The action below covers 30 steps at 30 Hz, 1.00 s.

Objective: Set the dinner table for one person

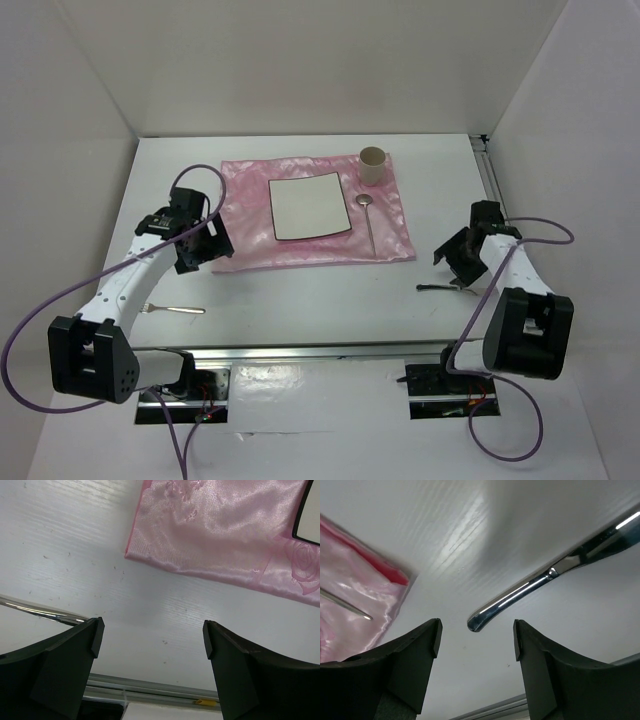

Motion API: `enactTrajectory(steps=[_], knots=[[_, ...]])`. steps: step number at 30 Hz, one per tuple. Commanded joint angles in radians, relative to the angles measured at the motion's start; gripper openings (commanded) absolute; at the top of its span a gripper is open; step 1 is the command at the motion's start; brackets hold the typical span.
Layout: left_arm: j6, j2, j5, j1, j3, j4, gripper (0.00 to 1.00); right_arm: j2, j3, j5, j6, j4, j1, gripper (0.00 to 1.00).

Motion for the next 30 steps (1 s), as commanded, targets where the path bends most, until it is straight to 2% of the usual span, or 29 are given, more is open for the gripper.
enactTrajectory(steps=[1, 4, 13, 17, 21, 29, 30], knots=[[0.037, -0.016, -0.002, -0.004, 0.037, 0.006, 1.00, 0.015, -0.025, -0.017, 0.099, 0.024, -0.036, 0.70], [0.048, -0.016, -0.011, -0.004, 0.037, 0.006, 1.00, 0.059, -0.025, 0.003, 0.137, 0.052, -0.036, 0.68], [0.057, 0.016, 0.011, -0.004, 0.018, 0.018, 1.00, 0.207, -0.023, 0.012, 0.232, 0.066, -0.036, 0.68], [0.057, 0.016, 0.011, -0.004, 0.018, 0.028, 1.00, 0.282, -0.042, 0.023, 0.277, 0.064, -0.036, 0.64], [0.067, 0.016, 0.011, -0.004, 0.018, 0.028, 1.00, 0.308, -0.063, 0.046, 0.315, 0.101, -0.036, 0.57], [0.067, 0.007, 0.001, -0.004, 0.018, 0.028, 1.00, 0.359, -0.045, 0.089, 0.358, 0.101, -0.036, 0.56], [0.067, 0.007, 0.001, -0.004, 0.018, 0.028, 1.00, 0.374, -0.045, 0.098, 0.358, 0.101, -0.036, 0.52]])
